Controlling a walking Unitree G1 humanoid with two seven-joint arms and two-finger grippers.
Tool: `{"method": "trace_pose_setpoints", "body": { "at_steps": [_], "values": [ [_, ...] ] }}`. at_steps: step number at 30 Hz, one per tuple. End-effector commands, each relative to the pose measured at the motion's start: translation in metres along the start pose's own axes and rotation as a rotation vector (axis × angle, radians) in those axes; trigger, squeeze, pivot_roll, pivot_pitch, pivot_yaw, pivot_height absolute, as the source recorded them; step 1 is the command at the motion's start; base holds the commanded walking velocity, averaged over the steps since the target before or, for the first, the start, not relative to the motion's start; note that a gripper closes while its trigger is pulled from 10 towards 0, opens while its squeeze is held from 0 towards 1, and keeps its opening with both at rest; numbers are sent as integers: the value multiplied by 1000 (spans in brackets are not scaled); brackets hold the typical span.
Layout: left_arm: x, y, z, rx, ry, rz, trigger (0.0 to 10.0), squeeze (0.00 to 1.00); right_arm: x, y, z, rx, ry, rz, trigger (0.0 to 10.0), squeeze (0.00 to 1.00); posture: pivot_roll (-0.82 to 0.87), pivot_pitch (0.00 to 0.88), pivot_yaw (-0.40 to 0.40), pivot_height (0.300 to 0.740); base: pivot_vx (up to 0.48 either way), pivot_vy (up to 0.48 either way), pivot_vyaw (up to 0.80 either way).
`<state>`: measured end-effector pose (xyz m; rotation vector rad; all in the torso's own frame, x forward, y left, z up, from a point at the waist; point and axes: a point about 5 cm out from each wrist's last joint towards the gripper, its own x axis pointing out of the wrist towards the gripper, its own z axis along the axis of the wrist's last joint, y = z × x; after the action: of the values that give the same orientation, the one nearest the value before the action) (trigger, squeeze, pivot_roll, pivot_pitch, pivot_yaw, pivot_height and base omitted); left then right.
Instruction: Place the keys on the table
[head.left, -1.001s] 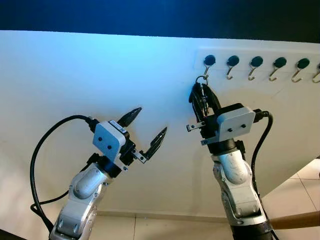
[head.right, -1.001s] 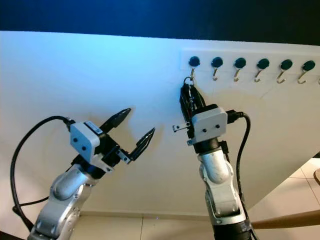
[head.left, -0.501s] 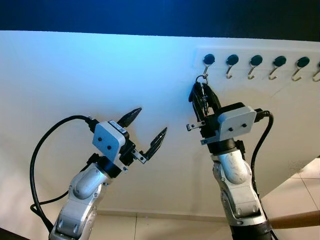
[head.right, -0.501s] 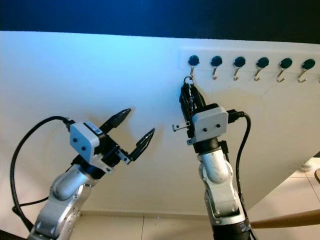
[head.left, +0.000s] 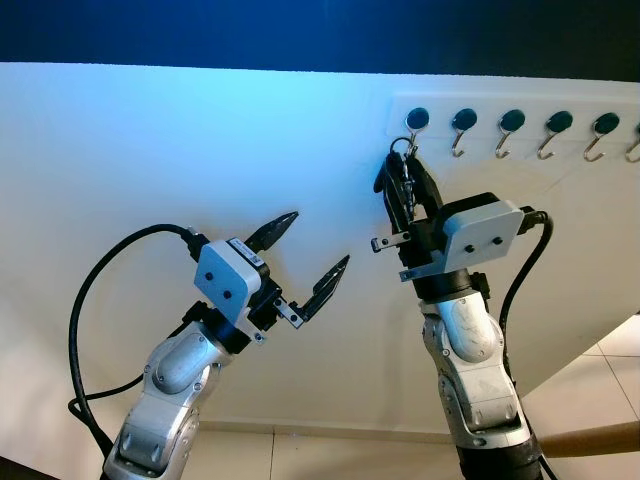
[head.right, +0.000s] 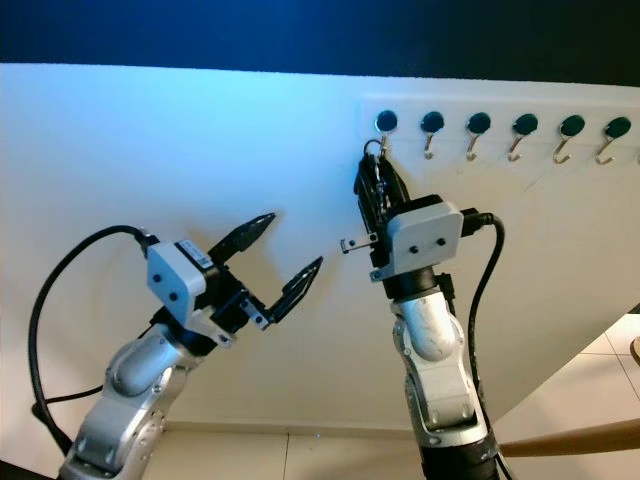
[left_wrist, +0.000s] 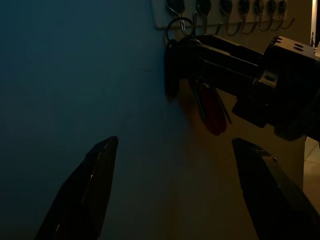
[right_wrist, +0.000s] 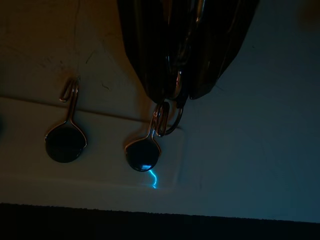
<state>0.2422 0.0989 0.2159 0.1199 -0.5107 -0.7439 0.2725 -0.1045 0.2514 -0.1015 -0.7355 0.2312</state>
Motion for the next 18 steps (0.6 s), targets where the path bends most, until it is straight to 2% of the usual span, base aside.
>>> {"method": "trace_pose_setpoints", "body": {
  "at_steps": [1, 10, 18],
  "values": [
    [1, -3, 4, -1, -12, -25, 10000, 0, 6, 2, 13, 14, -58, 11, 10000, 0, 21, 85, 6, 740, 0, 0, 0],
    [3, -4, 5, -4, -15, -40, 10000, 0, 6, 10, 18, 37, -74, 63, 10000, 0, 18, 89, 6, 740, 0, 0, 0],
    [0, -9, 4, -8, -1, -71, 10000, 0, -3, 15, 15, 49, -38, 80, 10000, 0, 17, 93, 6, 740, 0, 0, 0]
  ]
}}
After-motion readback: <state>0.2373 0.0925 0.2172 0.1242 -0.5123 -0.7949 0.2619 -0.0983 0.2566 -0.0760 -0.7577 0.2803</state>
